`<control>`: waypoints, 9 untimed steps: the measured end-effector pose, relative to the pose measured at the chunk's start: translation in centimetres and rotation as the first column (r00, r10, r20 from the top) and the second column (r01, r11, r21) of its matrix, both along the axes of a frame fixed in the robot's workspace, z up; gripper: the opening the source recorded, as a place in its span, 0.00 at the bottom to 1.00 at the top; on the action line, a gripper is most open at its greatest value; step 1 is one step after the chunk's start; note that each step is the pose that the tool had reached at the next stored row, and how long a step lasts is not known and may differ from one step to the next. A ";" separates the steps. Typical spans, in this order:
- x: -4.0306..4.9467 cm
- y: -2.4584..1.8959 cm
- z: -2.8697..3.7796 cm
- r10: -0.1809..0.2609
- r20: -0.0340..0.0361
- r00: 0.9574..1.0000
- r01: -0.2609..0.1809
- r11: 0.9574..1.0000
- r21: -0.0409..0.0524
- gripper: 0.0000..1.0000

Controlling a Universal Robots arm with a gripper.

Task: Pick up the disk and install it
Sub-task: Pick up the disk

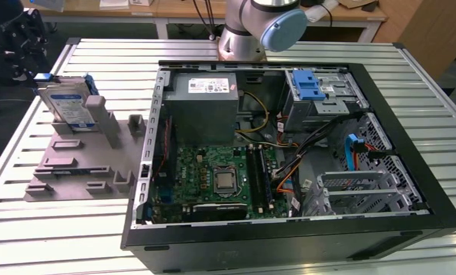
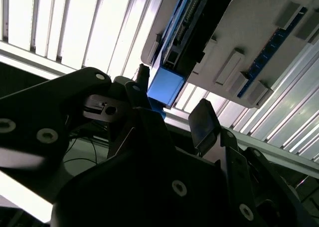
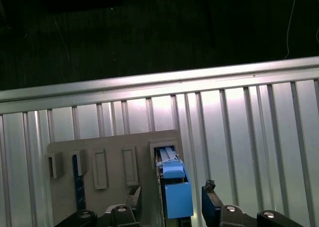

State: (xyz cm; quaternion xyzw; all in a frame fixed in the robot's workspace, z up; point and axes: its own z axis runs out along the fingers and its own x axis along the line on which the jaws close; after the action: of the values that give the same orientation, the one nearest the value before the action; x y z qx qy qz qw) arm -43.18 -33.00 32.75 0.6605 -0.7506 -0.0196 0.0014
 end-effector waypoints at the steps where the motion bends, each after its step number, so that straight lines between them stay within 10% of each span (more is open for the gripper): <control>1: 0.00 0.00 0.00 0.000 0.000 1.000 0.000 1.000 0.000 0.59; 9: 0.00 0.11 -0.44 0.000 0.000 1.000 0.000 1.000 0.000 0.59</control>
State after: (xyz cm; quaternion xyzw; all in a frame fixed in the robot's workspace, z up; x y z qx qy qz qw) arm -43.18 -32.89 32.31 0.6606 -0.7505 -0.0196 0.0014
